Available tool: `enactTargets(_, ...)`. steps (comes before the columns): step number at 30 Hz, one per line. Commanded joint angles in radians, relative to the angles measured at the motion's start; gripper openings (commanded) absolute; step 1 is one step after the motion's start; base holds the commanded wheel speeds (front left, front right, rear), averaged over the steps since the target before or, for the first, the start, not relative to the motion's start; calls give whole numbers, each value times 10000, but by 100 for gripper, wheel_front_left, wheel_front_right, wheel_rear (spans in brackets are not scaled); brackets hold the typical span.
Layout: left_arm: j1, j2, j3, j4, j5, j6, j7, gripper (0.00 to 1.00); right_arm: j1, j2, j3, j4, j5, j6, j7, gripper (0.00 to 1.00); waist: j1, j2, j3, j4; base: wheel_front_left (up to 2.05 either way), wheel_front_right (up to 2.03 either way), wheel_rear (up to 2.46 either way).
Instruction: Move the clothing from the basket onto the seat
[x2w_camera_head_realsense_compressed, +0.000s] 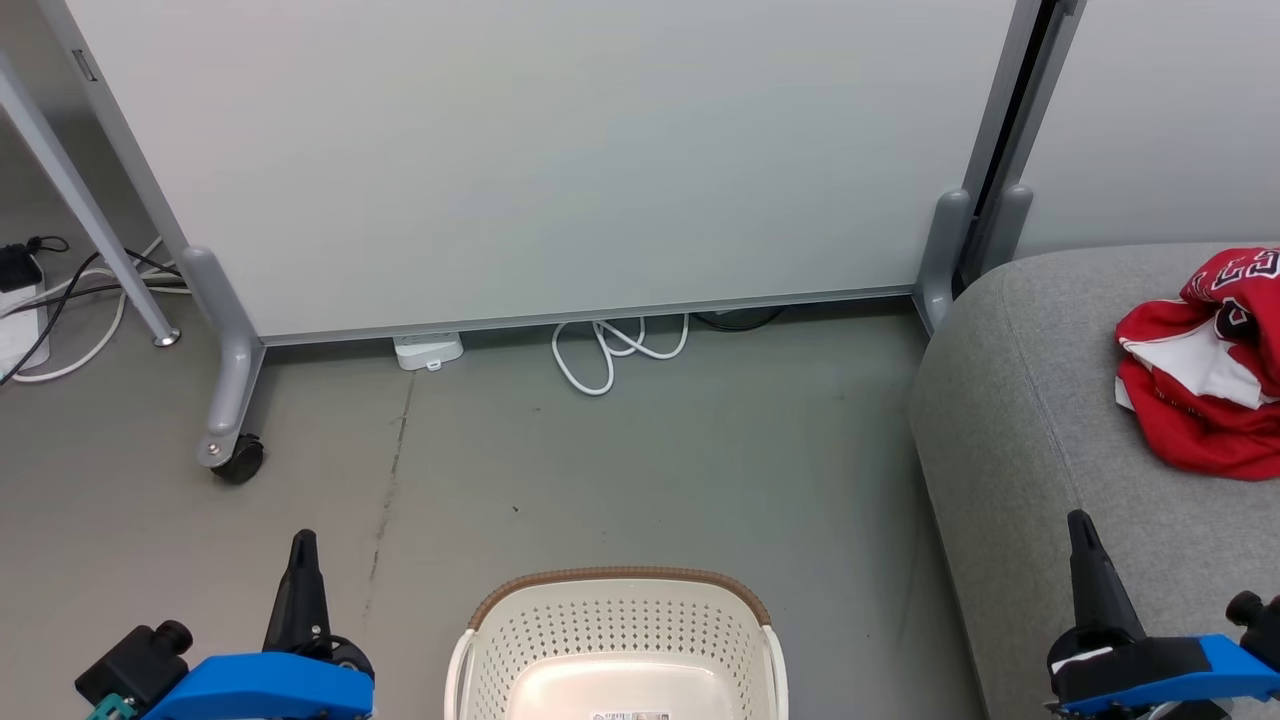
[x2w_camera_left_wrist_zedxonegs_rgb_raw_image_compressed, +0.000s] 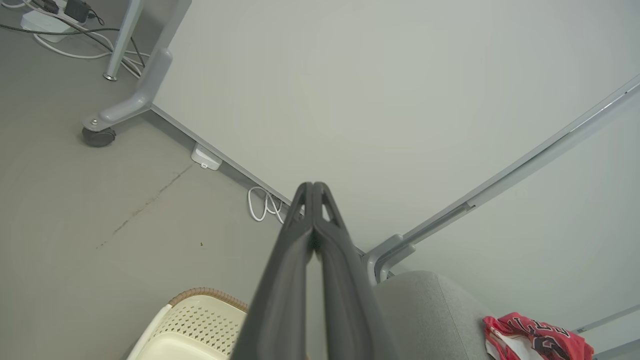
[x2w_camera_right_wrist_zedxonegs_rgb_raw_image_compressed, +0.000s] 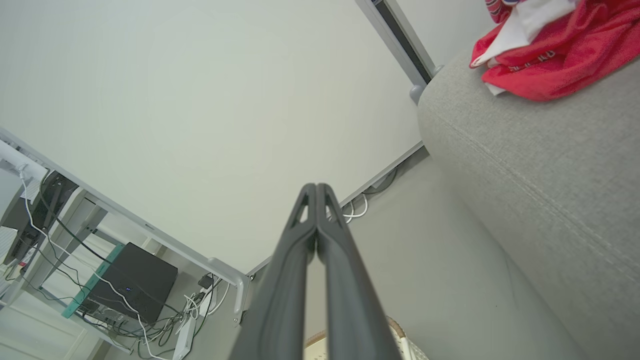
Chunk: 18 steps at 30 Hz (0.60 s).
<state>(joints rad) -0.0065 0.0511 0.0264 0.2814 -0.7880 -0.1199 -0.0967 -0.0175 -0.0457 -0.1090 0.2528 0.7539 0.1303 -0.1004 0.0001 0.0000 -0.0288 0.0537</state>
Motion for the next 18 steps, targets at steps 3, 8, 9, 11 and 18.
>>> enactTargets(3, -389, 12, 122, -178, -636, -44, 154, 0, -355, -44, -21, -142, 698, 4, 163, 0, 0, 0, 14, -22, 0, 0, 0)
enactTargets(8, -440, 11, 186, -197, -1272, -53, 324, 0, -396, -45, -26, -140, 1360, 4, 333, 0, 0, 0, 32, -53, 0, 0, 0)
enactTargets(9, -455, 11, 198, -200, -1394, -55, 354, 0, -410, -46, -26, -140, 1491, 4, 368, 0, 0, 0, 35, -59, 0, 0, 0)
enactTargets(11, -486, 10, 220, -209, -1639, -57, 420, 0, -438, -47, -28, -139, 1735, 4, 431, 0, 0, 0, 43, -71, 0, 0, 0)
enactTargets(18, -563, 8, 307, -234, -2446, -66, 627, 0, -505, -50, -32, -137, 2582, 4, 647, 0, 0, 0, 68, -114, 0, 0, 0)
